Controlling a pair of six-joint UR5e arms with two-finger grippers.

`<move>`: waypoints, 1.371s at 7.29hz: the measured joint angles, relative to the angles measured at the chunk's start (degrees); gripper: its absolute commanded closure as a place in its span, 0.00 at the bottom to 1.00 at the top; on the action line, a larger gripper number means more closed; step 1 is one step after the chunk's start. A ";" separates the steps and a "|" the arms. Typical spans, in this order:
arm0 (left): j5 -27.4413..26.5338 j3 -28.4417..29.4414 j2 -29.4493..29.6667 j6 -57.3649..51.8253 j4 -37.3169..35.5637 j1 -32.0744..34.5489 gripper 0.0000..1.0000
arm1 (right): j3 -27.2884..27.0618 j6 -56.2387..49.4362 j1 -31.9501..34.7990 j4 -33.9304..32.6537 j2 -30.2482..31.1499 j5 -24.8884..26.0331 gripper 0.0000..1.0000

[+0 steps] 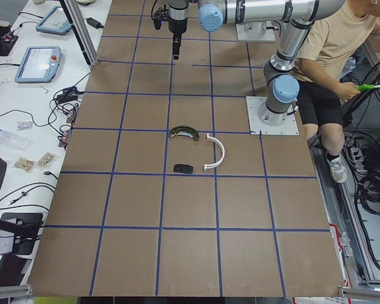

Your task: Place bearing gear from tray to pile

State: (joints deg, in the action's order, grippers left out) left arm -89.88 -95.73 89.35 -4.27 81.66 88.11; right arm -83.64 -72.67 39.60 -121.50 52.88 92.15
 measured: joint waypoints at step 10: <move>-0.05 0.05 -0.14 -0.30 -0.01 -0.85 0.00 | -1.71 1.18 -0.33 0.65 -0.45 3.68 1.00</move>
State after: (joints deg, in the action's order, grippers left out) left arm -89.93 -95.68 89.21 -4.57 81.65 87.26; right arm -85.35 -71.49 39.26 -120.85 52.43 95.83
